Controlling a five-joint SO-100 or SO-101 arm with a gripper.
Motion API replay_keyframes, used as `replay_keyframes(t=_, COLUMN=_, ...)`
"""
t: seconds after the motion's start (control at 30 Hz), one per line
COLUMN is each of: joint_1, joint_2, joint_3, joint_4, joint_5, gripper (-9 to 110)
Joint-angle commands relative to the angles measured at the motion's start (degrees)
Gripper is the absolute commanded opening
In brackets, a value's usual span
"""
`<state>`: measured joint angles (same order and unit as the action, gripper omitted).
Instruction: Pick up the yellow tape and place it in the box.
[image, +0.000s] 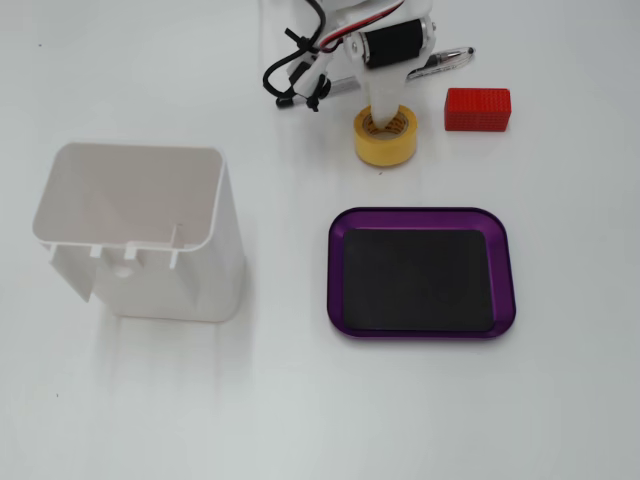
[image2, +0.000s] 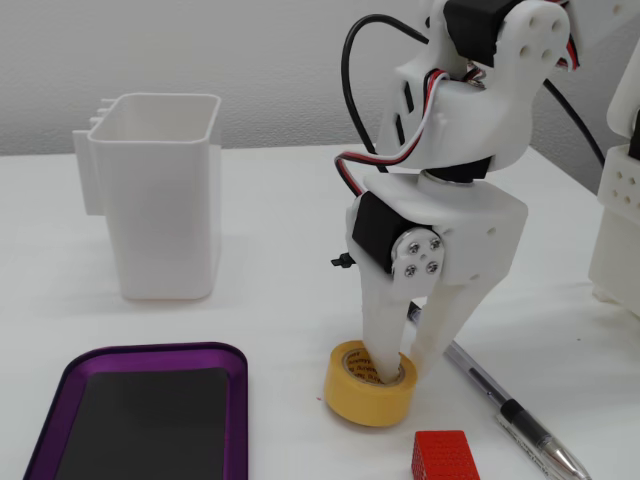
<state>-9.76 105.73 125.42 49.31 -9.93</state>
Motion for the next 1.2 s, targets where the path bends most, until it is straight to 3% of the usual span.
replay_keyframes(t=0.0, joint_1=-0.88, joint_2=1.85, joint_3=-2.37, joint_4=-0.44, joint_5=-3.52, gripper=-1)
replay_keyframes(t=0.4, joint_1=-0.09, joint_2=14.41, joint_3=-18.81, joint_4=-0.53, joint_5=-4.13, gripper=-1)
replay_keyframes(t=0.83, joint_1=-0.09, joint_2=-11.51, joint_3=-28.04, joint_4=-6.86, joint_5=-4.04, gripper=-1)
replay_keyframes(t=1.17, joint_1=-0.18, joint_2=-16.26, joint_3=-29.79, joint_4=-6.86, joint_5=-3.69, gripper=1)
